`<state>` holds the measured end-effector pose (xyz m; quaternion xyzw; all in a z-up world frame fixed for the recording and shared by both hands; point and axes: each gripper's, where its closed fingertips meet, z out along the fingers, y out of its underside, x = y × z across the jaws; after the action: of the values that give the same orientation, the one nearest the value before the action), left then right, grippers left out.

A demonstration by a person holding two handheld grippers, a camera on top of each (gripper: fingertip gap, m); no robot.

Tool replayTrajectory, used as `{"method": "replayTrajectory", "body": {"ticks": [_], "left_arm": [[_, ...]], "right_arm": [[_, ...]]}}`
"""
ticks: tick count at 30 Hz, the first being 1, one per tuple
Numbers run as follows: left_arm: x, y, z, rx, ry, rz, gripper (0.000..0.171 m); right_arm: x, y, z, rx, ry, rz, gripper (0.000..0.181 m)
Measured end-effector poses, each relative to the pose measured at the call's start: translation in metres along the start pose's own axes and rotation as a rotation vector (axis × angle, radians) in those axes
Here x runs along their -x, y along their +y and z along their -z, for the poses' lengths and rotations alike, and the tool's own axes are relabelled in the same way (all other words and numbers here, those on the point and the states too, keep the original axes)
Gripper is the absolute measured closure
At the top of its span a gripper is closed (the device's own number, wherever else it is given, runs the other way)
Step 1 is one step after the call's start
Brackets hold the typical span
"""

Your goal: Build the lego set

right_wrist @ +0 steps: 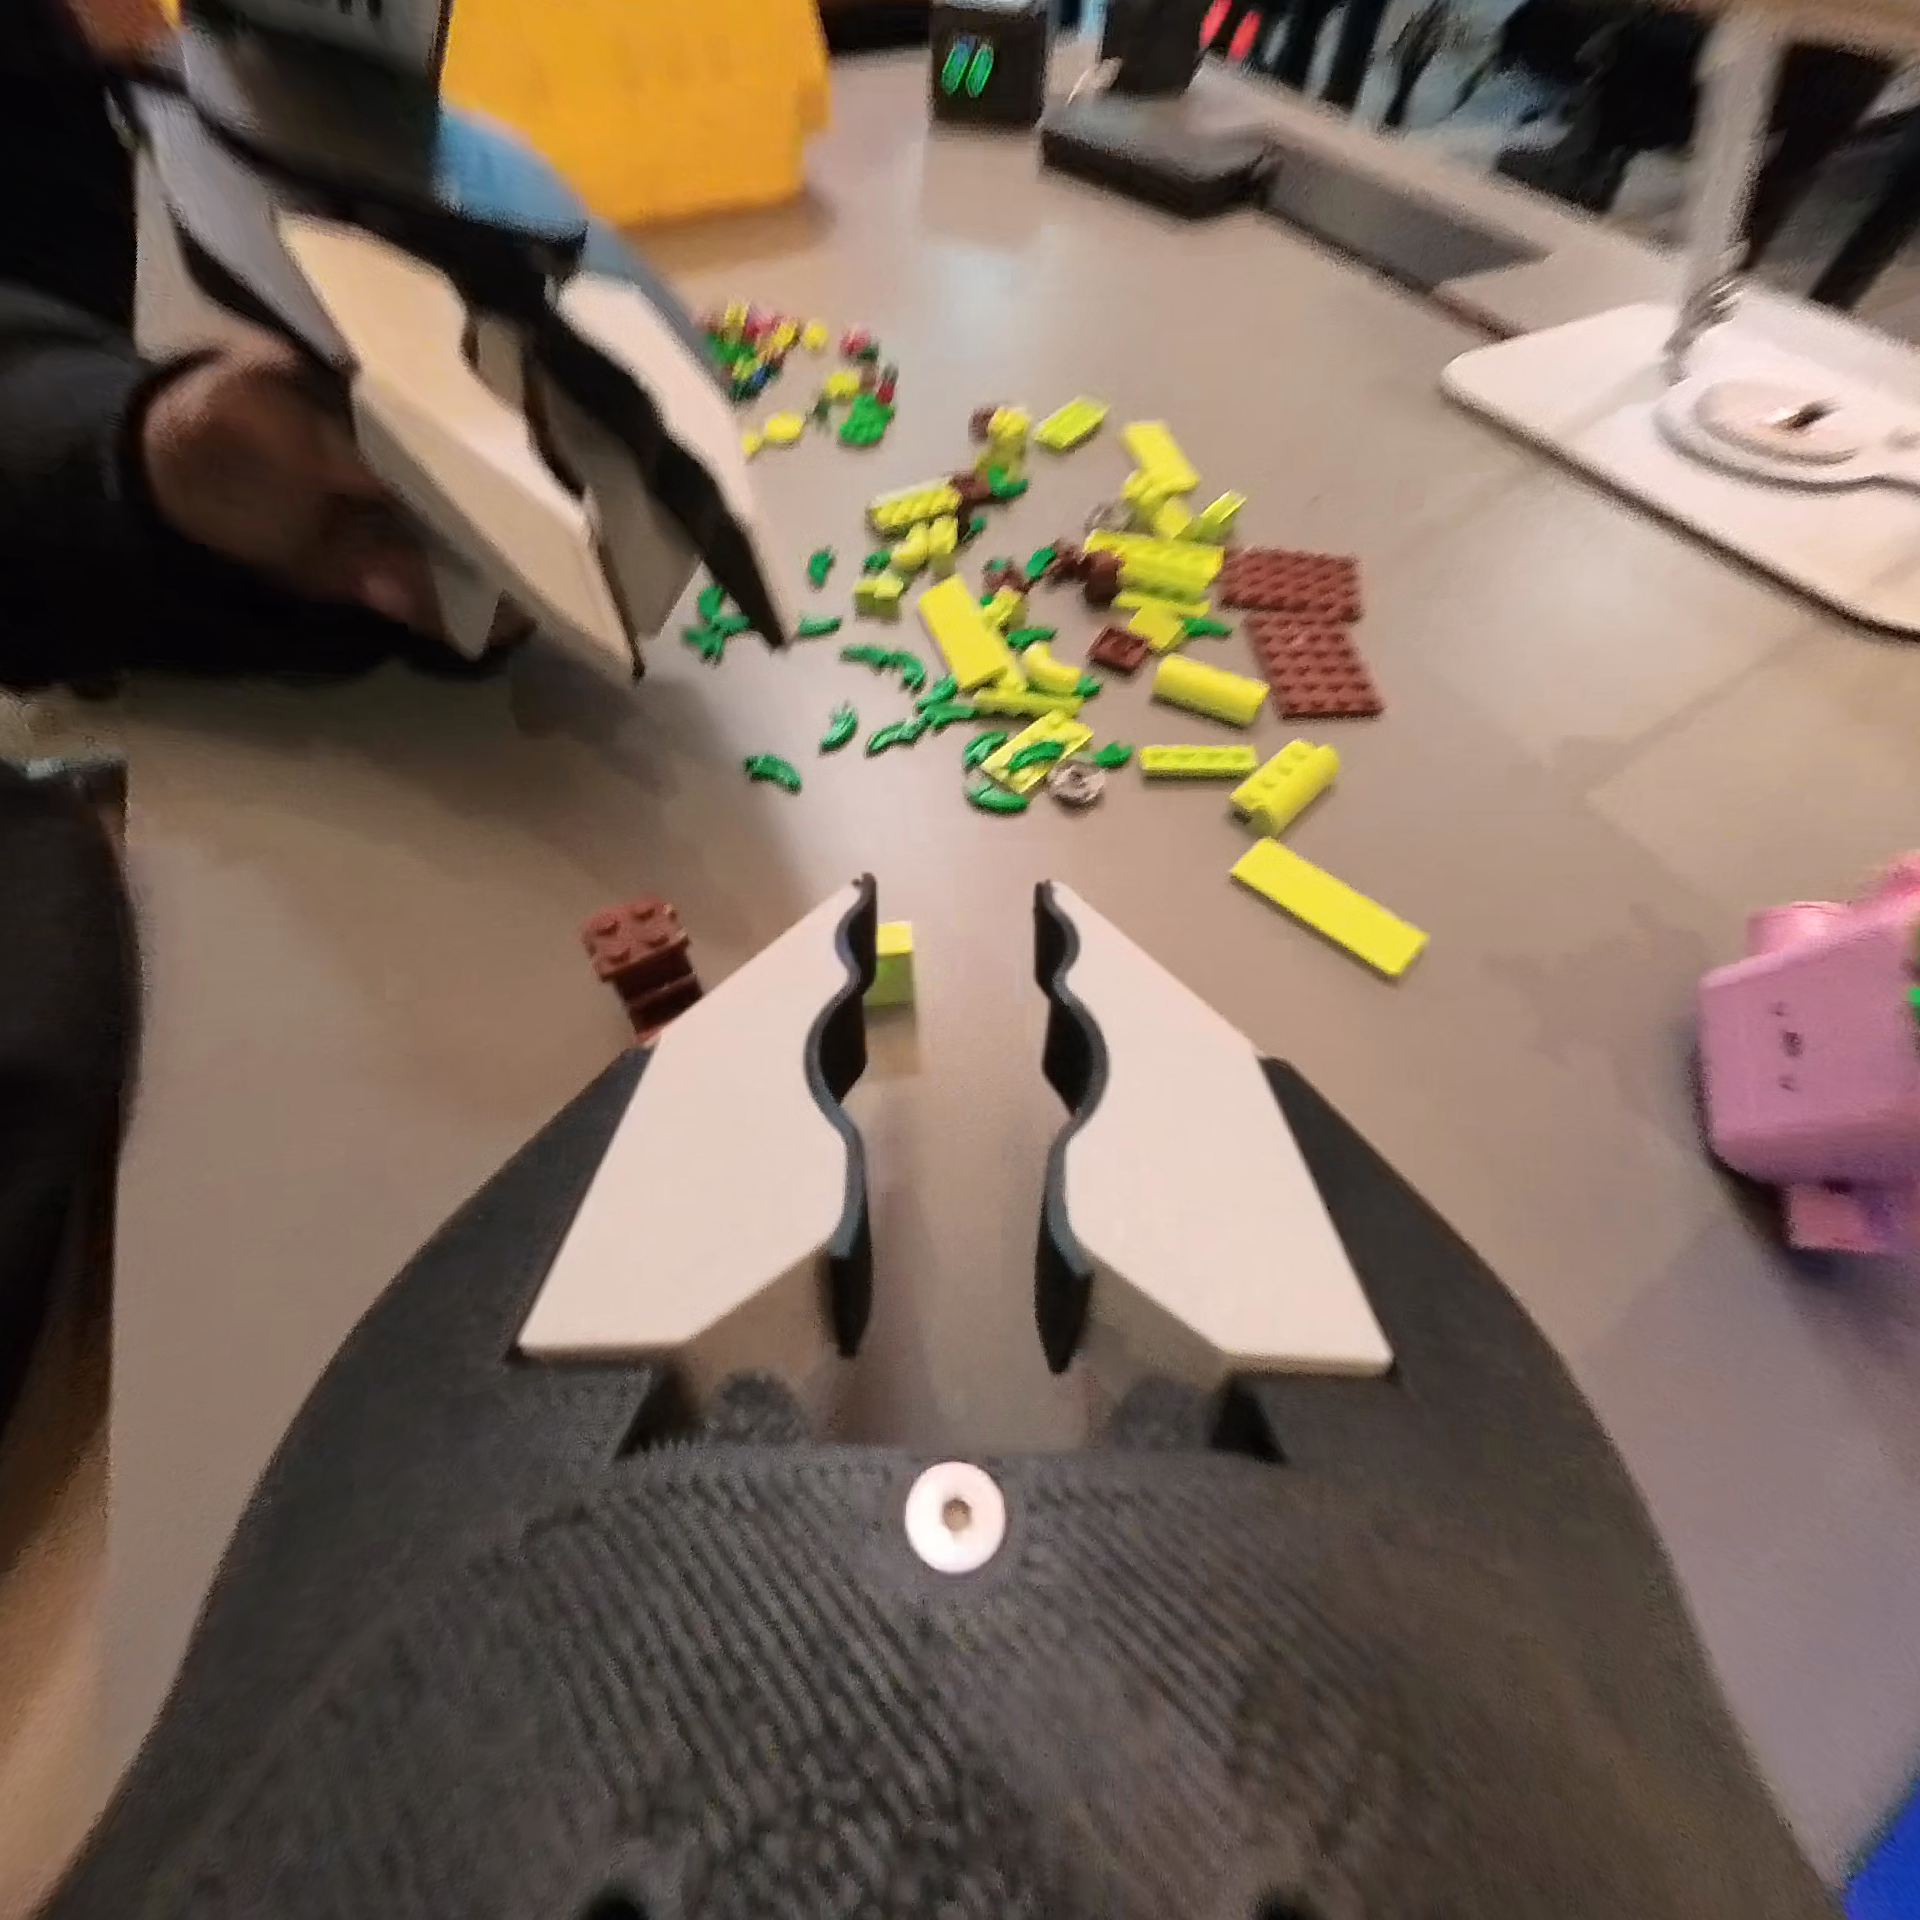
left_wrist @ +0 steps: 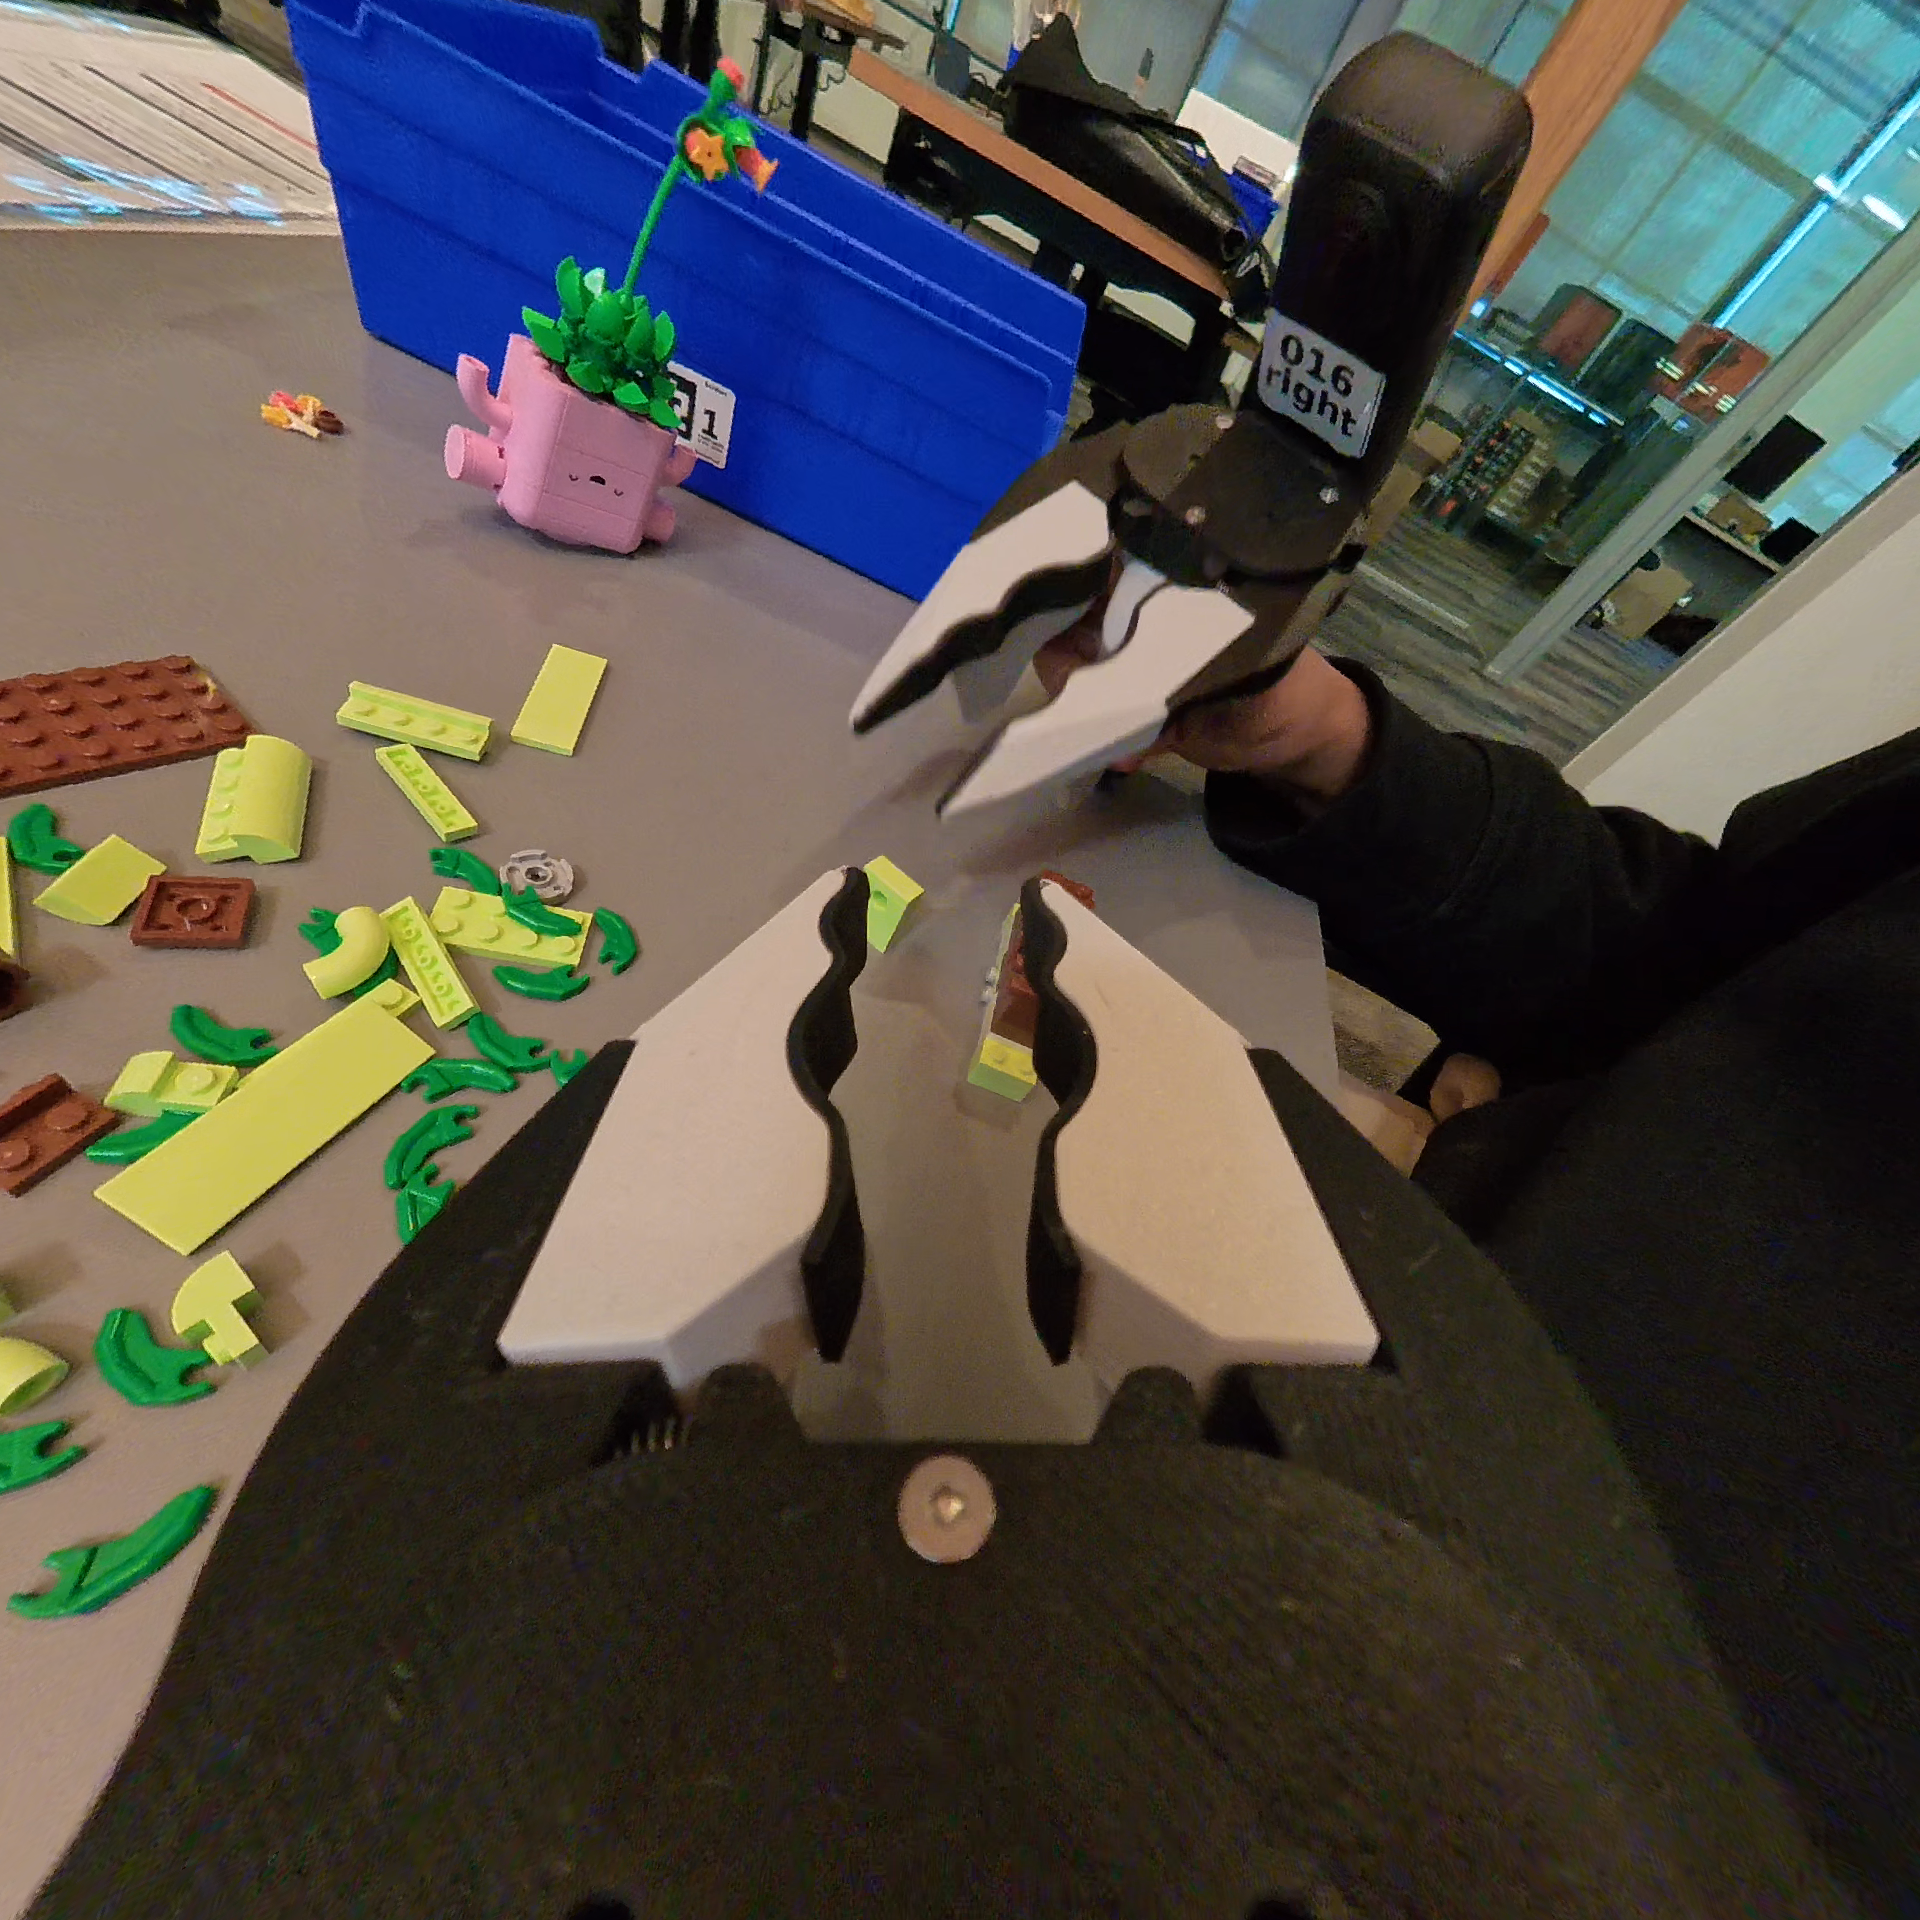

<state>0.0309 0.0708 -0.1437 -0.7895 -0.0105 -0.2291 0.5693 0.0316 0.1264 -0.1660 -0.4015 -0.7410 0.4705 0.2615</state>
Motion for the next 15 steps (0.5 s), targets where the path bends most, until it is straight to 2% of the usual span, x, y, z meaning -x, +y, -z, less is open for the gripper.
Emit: {"method": "replayTrajectory", "body": {"ticks": [4, 6, 15], "left_arm": [[-0.002, 0.002, -0.003, 0.013, -0.011, -0.031, 0.143], [-0.002, 0.004, -0.005, 0.031, -0.01, -0.033, 0.143], [0.001, 0.008, -0.008, 0.062, -0.014, -0.013, 0.138]], "right_arm": [[-0.022, -0.023, 0.027, -0.213, 0.155, -0.044, 0.174], [-0.026, -0.029, 0.037, -0.284, 0.192, -0.051, 0.179], [-0.023, -0.029, 0.036, -0.276, 0.172, -0.042, 0.177]]}}
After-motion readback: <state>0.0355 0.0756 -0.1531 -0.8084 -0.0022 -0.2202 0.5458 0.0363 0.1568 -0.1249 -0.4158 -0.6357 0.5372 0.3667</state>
